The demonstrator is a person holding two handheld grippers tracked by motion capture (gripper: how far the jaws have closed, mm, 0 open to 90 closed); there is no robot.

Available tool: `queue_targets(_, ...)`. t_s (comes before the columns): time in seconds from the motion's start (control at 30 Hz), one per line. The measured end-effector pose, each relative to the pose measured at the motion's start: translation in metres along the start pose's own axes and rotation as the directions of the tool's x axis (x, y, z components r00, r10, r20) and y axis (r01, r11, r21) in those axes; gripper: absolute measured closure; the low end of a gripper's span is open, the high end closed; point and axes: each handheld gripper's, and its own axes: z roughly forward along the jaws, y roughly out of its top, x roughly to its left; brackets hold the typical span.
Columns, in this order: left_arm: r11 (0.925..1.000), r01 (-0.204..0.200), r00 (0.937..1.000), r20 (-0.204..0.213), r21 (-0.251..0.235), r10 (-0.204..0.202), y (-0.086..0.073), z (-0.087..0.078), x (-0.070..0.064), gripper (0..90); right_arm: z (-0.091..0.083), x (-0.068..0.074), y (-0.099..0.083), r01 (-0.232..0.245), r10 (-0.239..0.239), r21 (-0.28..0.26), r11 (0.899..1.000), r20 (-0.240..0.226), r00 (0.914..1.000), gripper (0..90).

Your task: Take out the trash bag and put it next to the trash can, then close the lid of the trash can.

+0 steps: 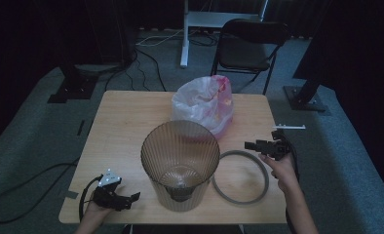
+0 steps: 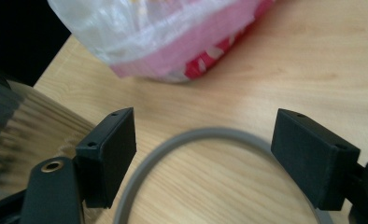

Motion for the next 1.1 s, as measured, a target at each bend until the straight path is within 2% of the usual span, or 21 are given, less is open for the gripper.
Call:
queue_targets(0.27,1.0000,0.002,1.0000,-0.005,0.003,-0.002,-0.001,-0.001,0.000,0.0,-0.009,-0.009,-0.023,-0.006,0.005,0.020,1.000,0.027,0.9996,21.6)
queue_targets(0.73,0.9999,0.005,1.0000,0.004,0.009,-0.005,-0.001,0.000,-0.001,0.0,-0.022,-0.008,-0.057,0.033,-0.040,0.061,0.998,0.109,0.9932,21.3)
queue_targets(1.0,0.9999,-0.001,1.0000,0.009,0.015,0.001,-0.001,-0.001,-0.001,0.0,-0.026,-0.008,-0.066,0.041,-0.050,0.066,0.997,0.144,0.9882,21.5)
queue_targets(1.03,0.9999,-0.002,0.9999,0.010,0.015,0.002,-0.001,-0.001,-0.001,0.0,-0.026,-0.009,-0.067,0.041,-0.051,0.066,0.997,0.155,0.9866,22.8)
queue_targets(1.07,0.9999,-0.002,0.9999,0.012,0.014,0.002,-0.001,-0.001,-0.001,0.0,-0.026,-0.011,-0.067,0.034,-0.045,0.081,0.996,0.144,0.9886,29.3)
queue_targets(1.1,0.9999,0.000,0.9999,0.010,0.013,0.000,-0.001,-0.001,-0.001,0.0,-0.025,-0.012,-0.068,0.030,-0.043,0.091,0.995,0.146,0.9883,28.1)
